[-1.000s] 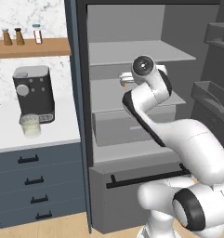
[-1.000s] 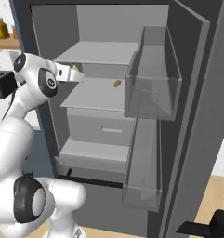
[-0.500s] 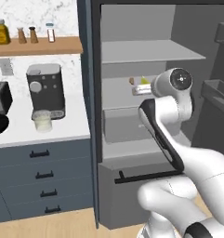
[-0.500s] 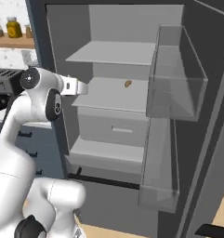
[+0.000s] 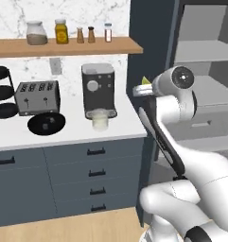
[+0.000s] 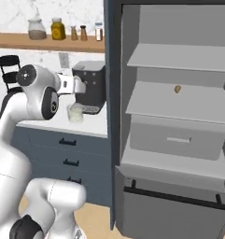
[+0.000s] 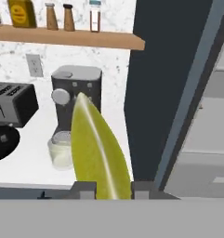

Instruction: Grab a lemon wedge from the fridge and one ice cube from the ice bowl, and put them in the glass of lemonade.

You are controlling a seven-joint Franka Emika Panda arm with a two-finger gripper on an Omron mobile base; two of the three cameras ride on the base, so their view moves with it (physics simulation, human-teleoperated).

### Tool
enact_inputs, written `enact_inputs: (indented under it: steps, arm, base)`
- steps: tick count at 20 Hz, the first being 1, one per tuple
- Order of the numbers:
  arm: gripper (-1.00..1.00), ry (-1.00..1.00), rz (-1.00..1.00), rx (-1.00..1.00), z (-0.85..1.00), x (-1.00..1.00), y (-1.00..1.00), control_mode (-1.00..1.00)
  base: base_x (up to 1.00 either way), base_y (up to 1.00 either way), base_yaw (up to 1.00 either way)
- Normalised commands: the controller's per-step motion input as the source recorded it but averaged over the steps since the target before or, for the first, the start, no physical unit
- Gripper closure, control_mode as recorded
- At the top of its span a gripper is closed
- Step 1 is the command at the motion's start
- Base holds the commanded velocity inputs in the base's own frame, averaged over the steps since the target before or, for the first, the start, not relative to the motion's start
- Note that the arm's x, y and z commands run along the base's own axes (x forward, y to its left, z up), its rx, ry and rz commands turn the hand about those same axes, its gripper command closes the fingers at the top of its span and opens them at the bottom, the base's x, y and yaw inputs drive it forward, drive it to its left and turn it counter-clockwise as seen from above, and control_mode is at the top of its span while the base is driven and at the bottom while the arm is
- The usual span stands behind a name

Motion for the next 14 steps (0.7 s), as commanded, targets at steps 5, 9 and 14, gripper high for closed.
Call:
enact_inputs:
  steps: [5,9,14]
  arm:
    - [1.00,0.00,0.00,0.00,0.00,0.00,0.00,1.00]
    - [1.00,0.00,0.00,0.00,0.00,0.00,0.00,1.00]
    - [1.00,0.00,0.00,0.00,0.00,0.00,0.00,1.00]
  base:
    - [1.00,1.00,-0.08]
    - [1.00,0.87,-0.26]
    - [1.00,0.67,-0.26]
